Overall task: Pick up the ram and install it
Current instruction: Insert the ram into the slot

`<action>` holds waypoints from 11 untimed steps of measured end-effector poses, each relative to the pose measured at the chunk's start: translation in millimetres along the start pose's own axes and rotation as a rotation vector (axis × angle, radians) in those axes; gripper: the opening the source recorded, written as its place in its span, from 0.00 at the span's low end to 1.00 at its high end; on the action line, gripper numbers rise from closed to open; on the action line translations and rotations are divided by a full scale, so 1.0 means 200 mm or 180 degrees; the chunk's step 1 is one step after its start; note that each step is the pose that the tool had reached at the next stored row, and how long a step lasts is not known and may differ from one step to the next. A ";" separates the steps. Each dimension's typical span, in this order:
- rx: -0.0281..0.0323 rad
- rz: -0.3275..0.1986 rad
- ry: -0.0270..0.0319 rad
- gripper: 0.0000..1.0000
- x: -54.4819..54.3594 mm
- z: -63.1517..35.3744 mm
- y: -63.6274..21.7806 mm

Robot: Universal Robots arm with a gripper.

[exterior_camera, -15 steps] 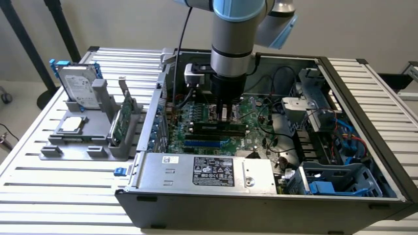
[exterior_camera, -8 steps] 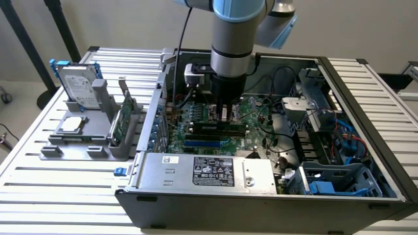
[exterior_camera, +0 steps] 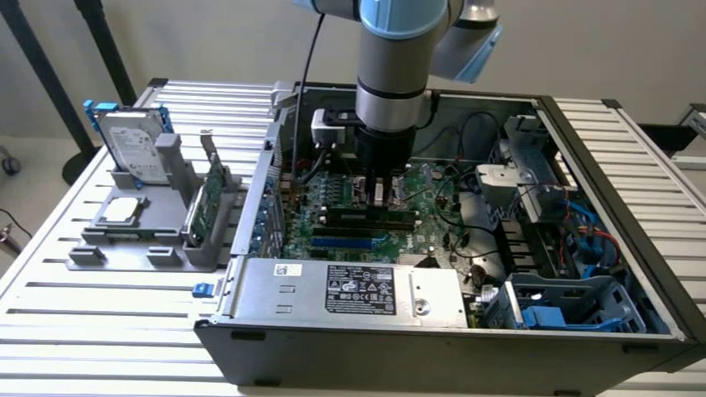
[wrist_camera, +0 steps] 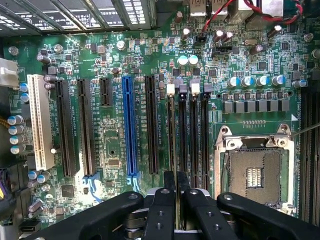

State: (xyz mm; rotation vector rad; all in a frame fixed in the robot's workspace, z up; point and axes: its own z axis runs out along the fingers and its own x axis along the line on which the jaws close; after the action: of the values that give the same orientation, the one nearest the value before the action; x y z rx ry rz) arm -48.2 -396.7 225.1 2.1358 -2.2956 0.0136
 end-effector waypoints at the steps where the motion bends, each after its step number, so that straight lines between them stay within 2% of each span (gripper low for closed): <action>1: 0.0000 0.0000 0.0000 0.14 0.00 0.002 0.000; 11: 0.0000 0.0000 0.0003 0.15 0.00 0.012 0.000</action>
State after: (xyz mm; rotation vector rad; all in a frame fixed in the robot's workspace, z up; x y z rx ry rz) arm -48.2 -396.7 222.7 2.1354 -2.2953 0.0146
